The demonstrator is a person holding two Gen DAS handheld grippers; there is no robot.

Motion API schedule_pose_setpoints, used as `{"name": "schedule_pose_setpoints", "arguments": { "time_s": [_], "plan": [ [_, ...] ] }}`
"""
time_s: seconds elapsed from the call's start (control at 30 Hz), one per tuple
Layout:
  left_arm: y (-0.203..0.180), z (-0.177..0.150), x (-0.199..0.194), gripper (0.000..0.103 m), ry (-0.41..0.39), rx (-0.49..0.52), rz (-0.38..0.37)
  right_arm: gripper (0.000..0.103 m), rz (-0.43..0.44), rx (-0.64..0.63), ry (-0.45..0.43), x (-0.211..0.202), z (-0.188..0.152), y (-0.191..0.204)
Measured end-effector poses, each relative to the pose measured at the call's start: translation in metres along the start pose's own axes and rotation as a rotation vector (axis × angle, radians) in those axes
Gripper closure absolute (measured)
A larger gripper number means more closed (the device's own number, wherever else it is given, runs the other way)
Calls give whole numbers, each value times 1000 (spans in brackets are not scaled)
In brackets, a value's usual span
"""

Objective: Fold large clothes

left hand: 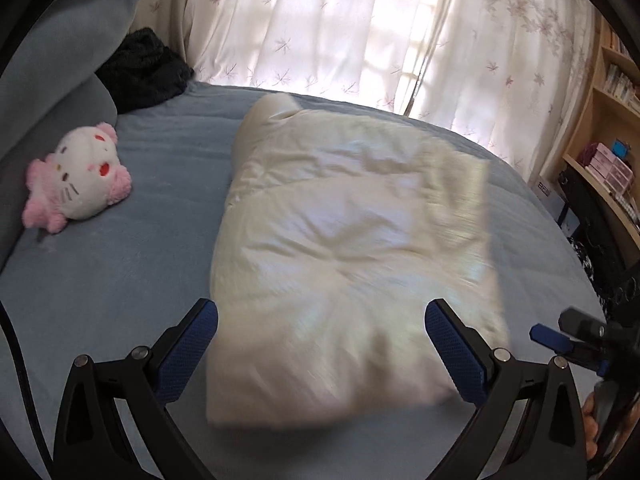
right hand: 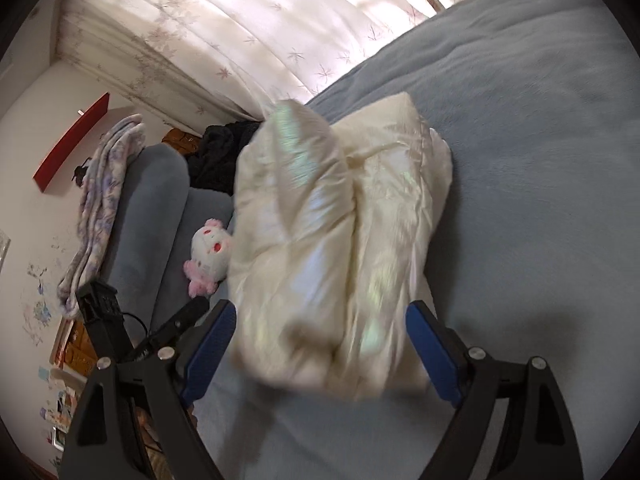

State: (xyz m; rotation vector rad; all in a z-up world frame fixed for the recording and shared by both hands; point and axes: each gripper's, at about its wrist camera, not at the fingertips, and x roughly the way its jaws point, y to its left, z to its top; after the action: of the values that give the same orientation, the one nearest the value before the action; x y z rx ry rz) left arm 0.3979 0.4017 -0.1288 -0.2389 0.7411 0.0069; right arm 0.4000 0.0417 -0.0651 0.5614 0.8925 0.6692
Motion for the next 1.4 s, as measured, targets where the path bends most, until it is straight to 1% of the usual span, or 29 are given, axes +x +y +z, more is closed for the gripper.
{"name": "schedule_pose_setpoints", "arguments": {
  "time_s": [0.03,0.07,0.1,0.17,0.27,0.33,0.47,0.6,0.73,0.83,0.9,1.0,1.07,1.2,1.3,1.4],
  "plan": [
    [-12,-4,-15,1,0,1,-1,16,-4,-11,1,-12,-7,8],
    [-24,1,-22,1,9,5,10,16,-12,-23,1,-17,-10,21],
    [-38,-2,-34,1,11,9,16,16,-21,-49,0,-34,-20,31],
    [-68,-14,-69,1,12,17,16,16,-43,-90,-3,-63,-37,43],
    [-109,-27,-120,1,4,39,11,16,-44,-121,-22,-114,-64,52],
    [-134,-39,-153,1,-8,60,-13,16,-42,-125,-31,-145,-80,54],
    [-176,-56,-212,1,-27,96,-19,16,-48,-129,-40,-197,-105,68],
    [-205,-71,-270,1,-53,108,-48,16,-40,-135,-71,-252,-123,88],
    [-224,-85,-321,1,-81,87,-53,16,-31,-137,-113,-309,-137,106],
    [-233,-100,-344,1,-88,88,-50,16,-55,-163,-149,-344,-150,115],
    [-239,-115,-358,1,-82,82,-45,16,-74,-175,-156,-362,-161,118],
    [-242,-140,-372,1,-64,60,-66,16,-88,-189,-152,-381,-179,117],
    [-244,-159,-377,1,-61,45,-57,16,-111,-202,-150,-390,-191,115],
    [-250,-197,-380,1,-66,34,-33,16,-170,-226,-158,-403,-216,105],
    [-261,-228,-378,1,-75,59,0,16,-220,-243,-162,-406,-238,95],
    [-275,-256,-370,1,-67,89,36,16,-277,-252,-146,-398,-258,84]
  ]
}}
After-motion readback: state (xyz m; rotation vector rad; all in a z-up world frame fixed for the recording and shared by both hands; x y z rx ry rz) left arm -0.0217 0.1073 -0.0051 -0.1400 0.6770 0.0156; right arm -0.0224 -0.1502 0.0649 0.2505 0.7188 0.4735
